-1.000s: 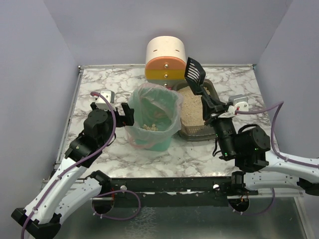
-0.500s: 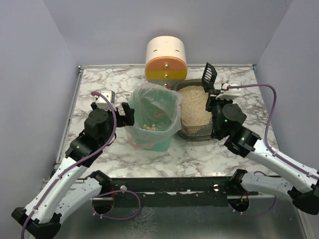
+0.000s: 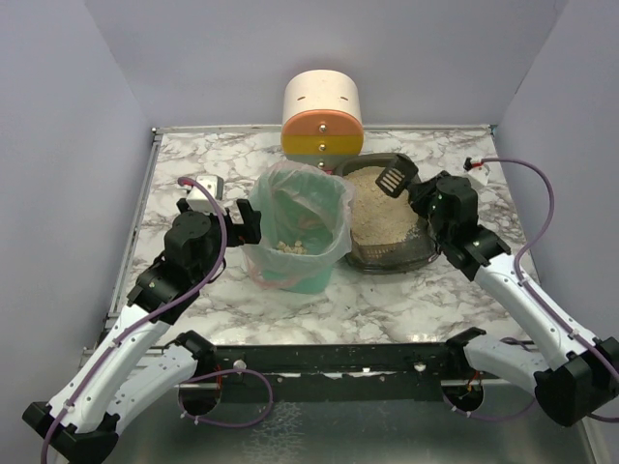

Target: Clean the litter box

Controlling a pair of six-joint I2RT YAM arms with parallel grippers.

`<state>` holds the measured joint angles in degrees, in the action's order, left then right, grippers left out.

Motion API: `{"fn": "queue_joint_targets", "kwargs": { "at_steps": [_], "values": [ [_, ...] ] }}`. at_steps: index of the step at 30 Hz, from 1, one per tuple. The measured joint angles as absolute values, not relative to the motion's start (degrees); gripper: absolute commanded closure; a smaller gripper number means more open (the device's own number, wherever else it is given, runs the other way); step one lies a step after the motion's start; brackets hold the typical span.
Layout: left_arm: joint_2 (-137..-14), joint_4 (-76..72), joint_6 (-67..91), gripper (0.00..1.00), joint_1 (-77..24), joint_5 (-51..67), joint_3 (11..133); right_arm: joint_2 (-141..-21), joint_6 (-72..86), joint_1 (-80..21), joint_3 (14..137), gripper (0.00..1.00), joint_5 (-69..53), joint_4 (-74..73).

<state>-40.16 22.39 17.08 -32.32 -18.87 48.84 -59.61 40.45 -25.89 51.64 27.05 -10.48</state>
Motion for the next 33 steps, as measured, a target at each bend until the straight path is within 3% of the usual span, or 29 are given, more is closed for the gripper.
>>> {"fn": "queue_joint_targets", "kwargs": {
  "at_steps": [17, 33],
  "values": [
    [-40.4, 22.4, 17.1, 0.01, -32.3, -18.9, 48.8, -61.6, 81.9, -20.9, 32.9, 0.99, 16.5, -5.8],
    [-40.4, 22.4, 17.1, 0.01, -32.3, -18.9, 48.8, -66.8, 92.0, -20.9, 31.0, 0.97, 16.5, 0.2]
  ]
}}
